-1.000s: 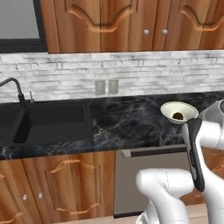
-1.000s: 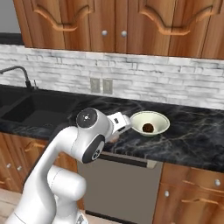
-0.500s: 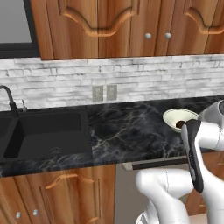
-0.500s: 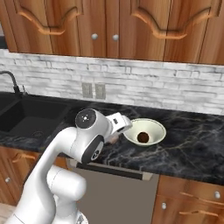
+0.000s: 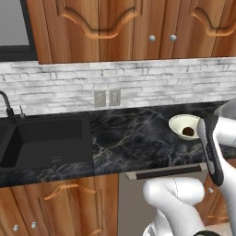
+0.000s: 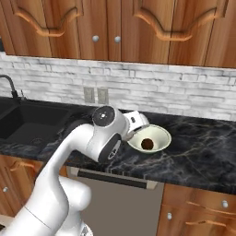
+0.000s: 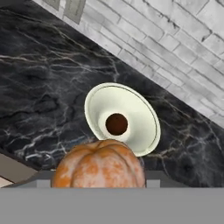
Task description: Open the cabinet. Pick the orange and tangerine from the cabinet and place them into the bowl. Then close the cabinet.
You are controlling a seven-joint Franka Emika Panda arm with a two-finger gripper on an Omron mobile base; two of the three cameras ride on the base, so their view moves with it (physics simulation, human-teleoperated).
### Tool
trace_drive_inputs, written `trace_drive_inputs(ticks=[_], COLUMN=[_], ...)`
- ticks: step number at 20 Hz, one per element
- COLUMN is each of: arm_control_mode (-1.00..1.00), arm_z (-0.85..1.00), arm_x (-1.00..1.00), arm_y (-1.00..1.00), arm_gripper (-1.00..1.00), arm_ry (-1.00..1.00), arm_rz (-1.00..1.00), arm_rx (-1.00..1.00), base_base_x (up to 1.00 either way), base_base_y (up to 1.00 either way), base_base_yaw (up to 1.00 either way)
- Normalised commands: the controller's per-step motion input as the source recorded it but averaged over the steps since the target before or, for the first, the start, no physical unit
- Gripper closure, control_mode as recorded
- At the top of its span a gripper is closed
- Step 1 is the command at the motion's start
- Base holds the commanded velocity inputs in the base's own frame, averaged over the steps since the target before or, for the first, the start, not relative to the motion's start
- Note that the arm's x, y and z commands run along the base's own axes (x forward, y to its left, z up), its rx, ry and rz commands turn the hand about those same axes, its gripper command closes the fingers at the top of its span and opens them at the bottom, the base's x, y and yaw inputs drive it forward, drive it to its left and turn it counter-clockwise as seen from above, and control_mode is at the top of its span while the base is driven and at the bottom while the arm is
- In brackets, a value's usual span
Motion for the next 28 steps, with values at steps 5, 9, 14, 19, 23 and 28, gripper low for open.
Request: trace_drive_inputs(ticks=[5,9,14,19,23,28], arm_control_mode=[-1.00,-1.00,-1.00,-1.00,-1.00,-1.00], arm_z=[0.33,0.01,-0.11,-0.62,-0.33,-0.07], arm_x=[0.79,0.73,-0.01,0.03,0.26,0.36], arm_y=[-0.04,0.13,0.00,-0.01,-0.07,-0.34], arm_gripper=[1.00,1.00,1.00,1.00,1.00,1.00], arm_ry=[0.21,0.21,0.03,0.11,0.08,0.01], arm_rz=[-0.03,-0.02,0.00,0.00,0.01,0.04], arm_rx=[0.04,-0.04,0.00,-0.03,-0.01,0.02], base_base_x=[0.00,0.00,0.00,0.00,0.00,0.00], base_base_y=[0.00,0.00,0.00,0.00,0.00,0.00], base_base_yaw=[0.00,0.00,0.00,0.00,0.00,0.00])
